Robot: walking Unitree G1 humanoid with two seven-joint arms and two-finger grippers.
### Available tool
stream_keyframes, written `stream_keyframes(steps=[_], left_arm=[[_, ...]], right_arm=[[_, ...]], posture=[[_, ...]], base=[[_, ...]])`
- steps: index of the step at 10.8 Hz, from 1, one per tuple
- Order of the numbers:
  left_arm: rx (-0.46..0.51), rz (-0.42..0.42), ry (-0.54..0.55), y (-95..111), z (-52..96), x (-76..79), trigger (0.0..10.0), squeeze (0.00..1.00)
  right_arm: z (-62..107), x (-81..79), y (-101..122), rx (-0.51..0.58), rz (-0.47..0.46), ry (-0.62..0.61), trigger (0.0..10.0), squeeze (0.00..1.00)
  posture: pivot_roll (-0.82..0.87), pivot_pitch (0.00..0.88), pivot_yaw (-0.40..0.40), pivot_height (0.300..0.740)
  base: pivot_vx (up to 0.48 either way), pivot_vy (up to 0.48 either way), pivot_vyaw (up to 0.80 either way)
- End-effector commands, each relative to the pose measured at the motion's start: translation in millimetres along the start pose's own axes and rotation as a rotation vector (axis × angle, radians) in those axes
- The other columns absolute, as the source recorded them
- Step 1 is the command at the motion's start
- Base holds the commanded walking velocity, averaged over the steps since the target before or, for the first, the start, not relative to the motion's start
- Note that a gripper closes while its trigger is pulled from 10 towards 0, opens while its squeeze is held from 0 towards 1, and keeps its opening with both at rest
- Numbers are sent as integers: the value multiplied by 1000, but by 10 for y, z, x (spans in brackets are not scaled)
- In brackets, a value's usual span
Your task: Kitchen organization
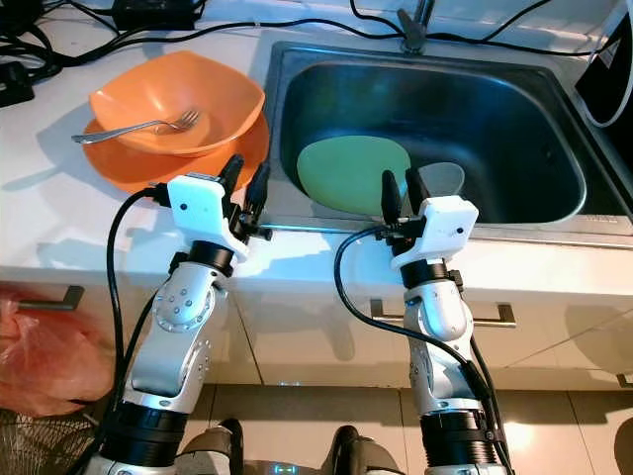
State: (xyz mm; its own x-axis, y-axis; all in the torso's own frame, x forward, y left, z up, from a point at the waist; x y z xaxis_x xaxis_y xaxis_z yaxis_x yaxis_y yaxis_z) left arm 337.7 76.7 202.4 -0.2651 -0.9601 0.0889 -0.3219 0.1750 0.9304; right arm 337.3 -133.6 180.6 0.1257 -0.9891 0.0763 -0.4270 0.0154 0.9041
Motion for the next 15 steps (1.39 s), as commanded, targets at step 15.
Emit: stream_keyframes(steps=[15], left_arm=[[343,-140,206,1359,76,-1061,10000,0]], right_arm=[[127,-242,-216,-71,-173,193,10000,0]], posture=[[201,180,-72,740]], base=[[0,0,0]])
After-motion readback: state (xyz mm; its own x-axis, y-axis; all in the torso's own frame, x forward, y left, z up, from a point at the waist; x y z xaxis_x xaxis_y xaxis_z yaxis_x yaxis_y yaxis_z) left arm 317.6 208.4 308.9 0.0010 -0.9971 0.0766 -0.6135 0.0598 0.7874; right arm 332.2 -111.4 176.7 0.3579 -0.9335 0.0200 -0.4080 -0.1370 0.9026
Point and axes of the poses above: a point about 5 cm out from each wrist's last joint towards the gripper, its own z axis pointing back from the gripper into the wrist, its own y axis along the axis of the wrist's last joint, x = y × z, the point moved 4 cm from there along -z, pointing out of the wrist towards the gripper, and after that the axes turned 8 degrees about z, right-handed, at the moved point
